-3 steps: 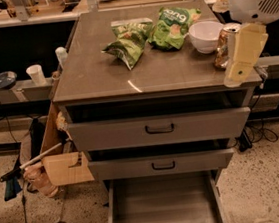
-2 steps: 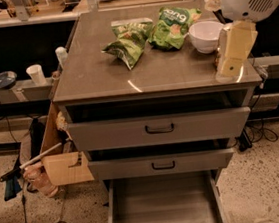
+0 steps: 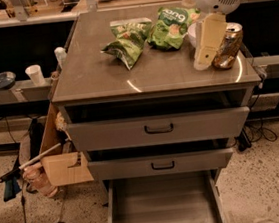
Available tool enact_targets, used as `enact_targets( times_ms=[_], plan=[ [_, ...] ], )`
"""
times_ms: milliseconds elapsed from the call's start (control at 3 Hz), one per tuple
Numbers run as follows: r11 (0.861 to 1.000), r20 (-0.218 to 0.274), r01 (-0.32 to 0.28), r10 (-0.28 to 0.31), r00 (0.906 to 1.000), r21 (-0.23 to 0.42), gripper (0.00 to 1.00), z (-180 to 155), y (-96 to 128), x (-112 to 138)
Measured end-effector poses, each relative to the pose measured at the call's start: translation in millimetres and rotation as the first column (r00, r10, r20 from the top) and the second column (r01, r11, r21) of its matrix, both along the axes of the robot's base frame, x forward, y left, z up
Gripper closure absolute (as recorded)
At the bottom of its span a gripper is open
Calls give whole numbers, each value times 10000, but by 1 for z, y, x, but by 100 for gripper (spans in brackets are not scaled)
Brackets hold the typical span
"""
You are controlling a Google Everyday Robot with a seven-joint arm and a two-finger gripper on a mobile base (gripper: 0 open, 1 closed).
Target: Place green jalapeno chip bag into bottom drawer
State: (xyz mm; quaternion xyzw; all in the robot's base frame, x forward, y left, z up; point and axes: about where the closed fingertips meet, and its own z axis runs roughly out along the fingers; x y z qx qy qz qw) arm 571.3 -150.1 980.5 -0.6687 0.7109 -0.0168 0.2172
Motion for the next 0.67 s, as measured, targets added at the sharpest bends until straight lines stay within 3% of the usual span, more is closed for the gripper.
enact_targets(
  times_ms=[333,667],
  plan=[
    [10000,0,0,0,10000,0,0,0,0,0],
    [9996,198,-238,235,9995,144,0,-10,9,20]
  ],
)
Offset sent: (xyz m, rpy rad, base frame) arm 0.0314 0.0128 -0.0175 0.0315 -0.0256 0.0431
